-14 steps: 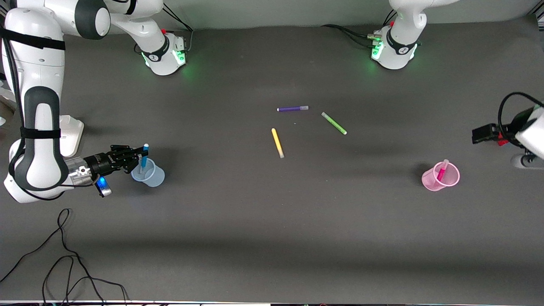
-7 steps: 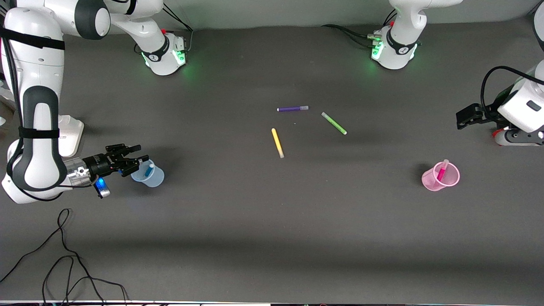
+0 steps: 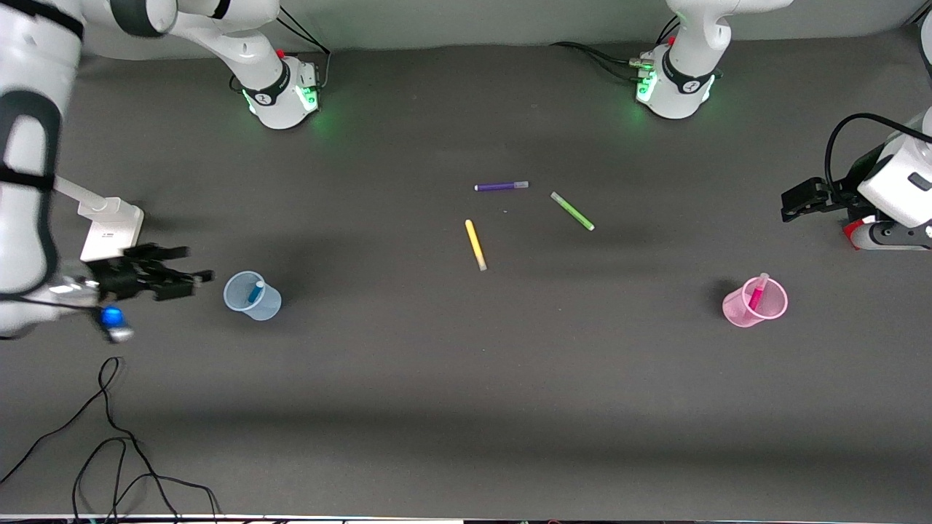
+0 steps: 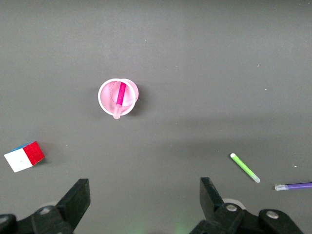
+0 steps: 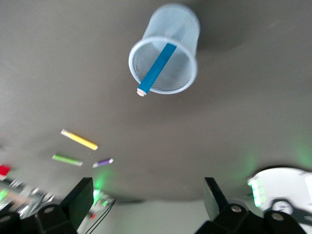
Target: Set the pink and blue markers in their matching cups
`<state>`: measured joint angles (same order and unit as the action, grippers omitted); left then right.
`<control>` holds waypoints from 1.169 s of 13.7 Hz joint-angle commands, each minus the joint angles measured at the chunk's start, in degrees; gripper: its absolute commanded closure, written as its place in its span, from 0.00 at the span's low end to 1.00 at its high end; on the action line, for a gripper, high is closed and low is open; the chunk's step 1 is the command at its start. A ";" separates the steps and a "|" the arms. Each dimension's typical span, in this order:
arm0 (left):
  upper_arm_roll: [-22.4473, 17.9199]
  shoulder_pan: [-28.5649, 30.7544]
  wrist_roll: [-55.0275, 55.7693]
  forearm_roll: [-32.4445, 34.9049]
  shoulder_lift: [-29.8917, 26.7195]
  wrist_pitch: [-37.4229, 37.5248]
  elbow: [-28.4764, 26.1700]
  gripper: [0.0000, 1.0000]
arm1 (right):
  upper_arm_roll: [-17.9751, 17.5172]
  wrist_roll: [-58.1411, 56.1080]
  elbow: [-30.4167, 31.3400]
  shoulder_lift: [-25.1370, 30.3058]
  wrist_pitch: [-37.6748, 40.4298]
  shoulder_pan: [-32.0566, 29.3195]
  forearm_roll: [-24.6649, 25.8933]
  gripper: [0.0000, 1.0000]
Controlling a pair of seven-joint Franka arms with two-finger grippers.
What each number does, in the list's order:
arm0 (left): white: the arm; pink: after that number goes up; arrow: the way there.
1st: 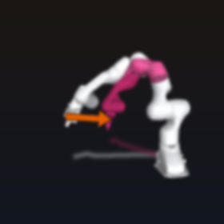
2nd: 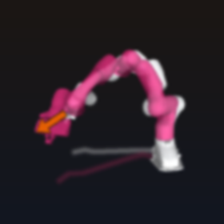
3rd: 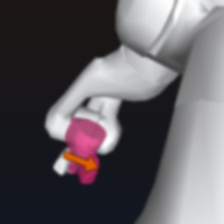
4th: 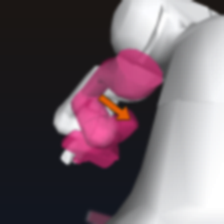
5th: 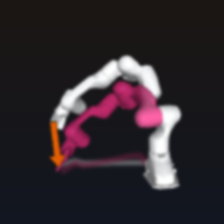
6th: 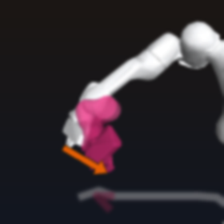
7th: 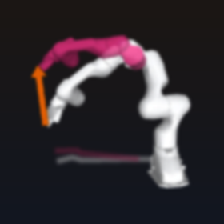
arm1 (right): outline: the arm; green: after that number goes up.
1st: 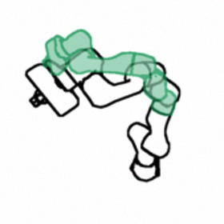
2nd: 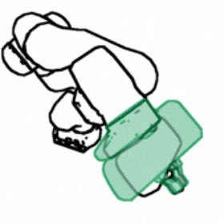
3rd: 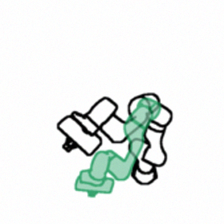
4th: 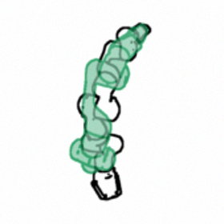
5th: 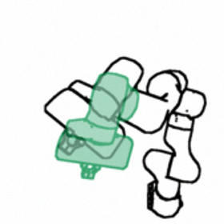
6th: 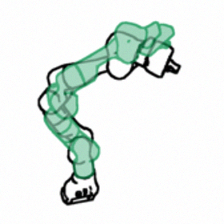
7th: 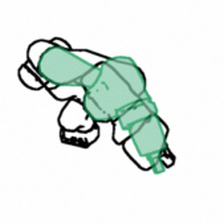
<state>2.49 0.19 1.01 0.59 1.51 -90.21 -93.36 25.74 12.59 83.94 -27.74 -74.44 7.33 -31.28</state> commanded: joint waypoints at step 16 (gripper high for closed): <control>-0.56 0.17 -0.13 -0.77 -1.86 0.21 -1.82 0.00 | -20.35 2.44 25.76 35.14 -22.76 -4.39 29.09 0.00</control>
<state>2.17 0.48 1.01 0.42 1.47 -90.07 -93.51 12.33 14.30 110.61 8.57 -95.96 10.51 -2.62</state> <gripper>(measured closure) 0.000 0.000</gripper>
